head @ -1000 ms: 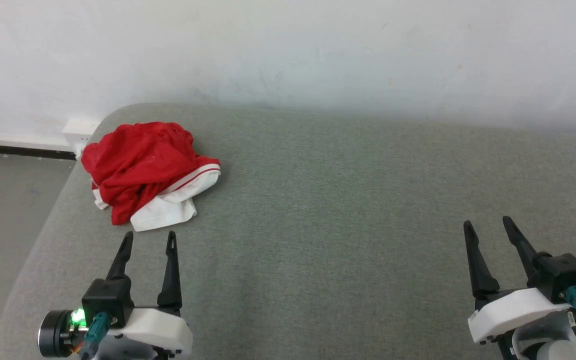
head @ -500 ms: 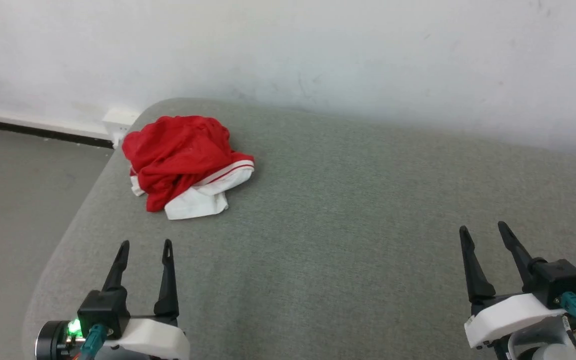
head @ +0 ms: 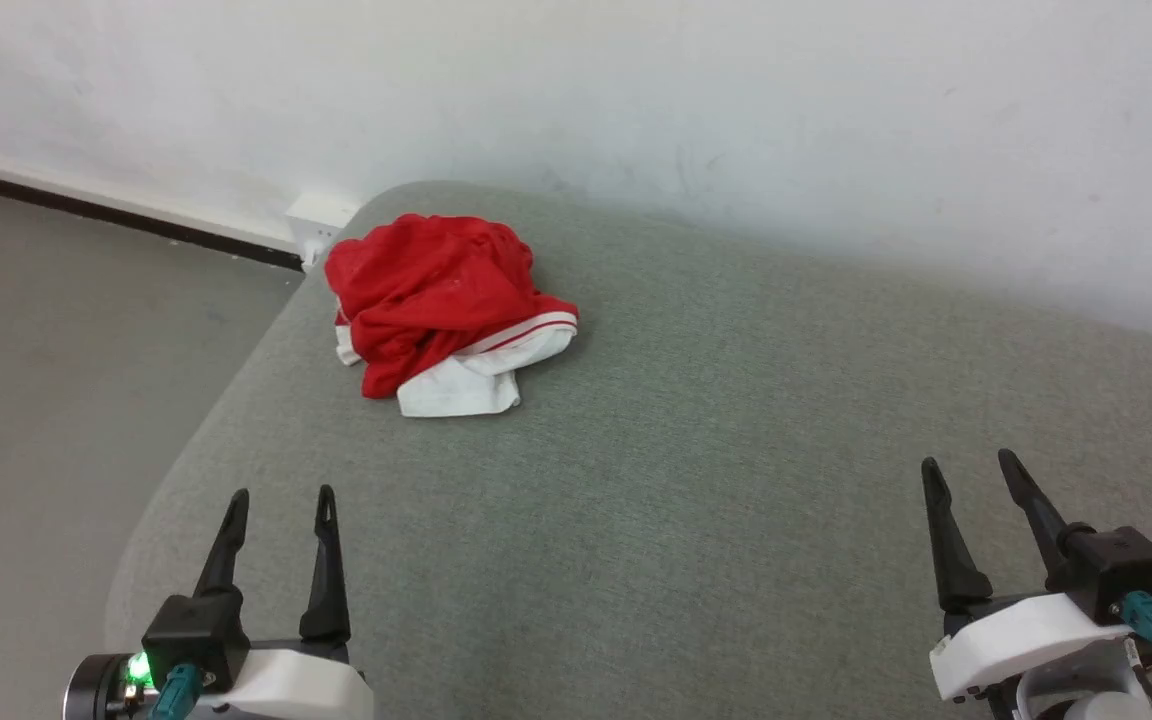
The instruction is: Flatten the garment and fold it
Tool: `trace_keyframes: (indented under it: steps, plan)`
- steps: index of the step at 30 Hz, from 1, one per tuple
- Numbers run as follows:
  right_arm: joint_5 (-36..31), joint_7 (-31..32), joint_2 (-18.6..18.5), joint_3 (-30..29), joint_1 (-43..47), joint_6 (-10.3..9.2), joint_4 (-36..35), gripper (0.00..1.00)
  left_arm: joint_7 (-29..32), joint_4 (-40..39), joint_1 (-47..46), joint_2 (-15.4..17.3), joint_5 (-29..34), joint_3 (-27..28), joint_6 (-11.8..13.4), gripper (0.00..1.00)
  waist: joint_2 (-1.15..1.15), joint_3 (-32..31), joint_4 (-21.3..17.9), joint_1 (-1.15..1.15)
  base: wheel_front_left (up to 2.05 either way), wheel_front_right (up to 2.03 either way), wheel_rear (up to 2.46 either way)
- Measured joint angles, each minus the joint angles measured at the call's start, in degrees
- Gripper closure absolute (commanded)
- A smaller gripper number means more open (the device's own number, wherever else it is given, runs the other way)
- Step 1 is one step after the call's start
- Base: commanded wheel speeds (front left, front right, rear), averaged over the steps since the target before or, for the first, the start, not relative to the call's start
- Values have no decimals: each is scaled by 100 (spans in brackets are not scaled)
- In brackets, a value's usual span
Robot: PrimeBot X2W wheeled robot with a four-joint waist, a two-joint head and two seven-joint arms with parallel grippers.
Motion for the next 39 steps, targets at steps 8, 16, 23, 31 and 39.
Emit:
trace_keyframes:
  steps: [8, 16, 23, 31, 39]
  plan:
    - [1, -100, 0, -32, -1, 0, 78, 0, -101, -3, 41, 0, -20, 5, 3, 0, 0, 2, 258, 0, 0, 0, 0]
    - [11, -190, 0, -34, -1, 0, 152, 0, -198, -10, 68, -1, -73, 8, 54, 0, 0, -4, 460, 0, 0, 0, 0]
    - [35, -272, 1, -73, -1, 0, 192, 0, -276, -18, 152, -2, -113, 8, 78, 0, 0, -15, 626, 0, 0, 0, 0]
    - [54, -363, 1, -96, -3, 0, 246, 0, -363, -51, 174, -4, -121, 9, 102, 0, 0, -2, 798, 0, 0, 0, 0]
    - [59, -399, 3, -115, -8, 0, 265, 0, -398, -64, 178, -4, -155, 5, 103, 0, 0, 47, 829, 0, 0, 0, 0]
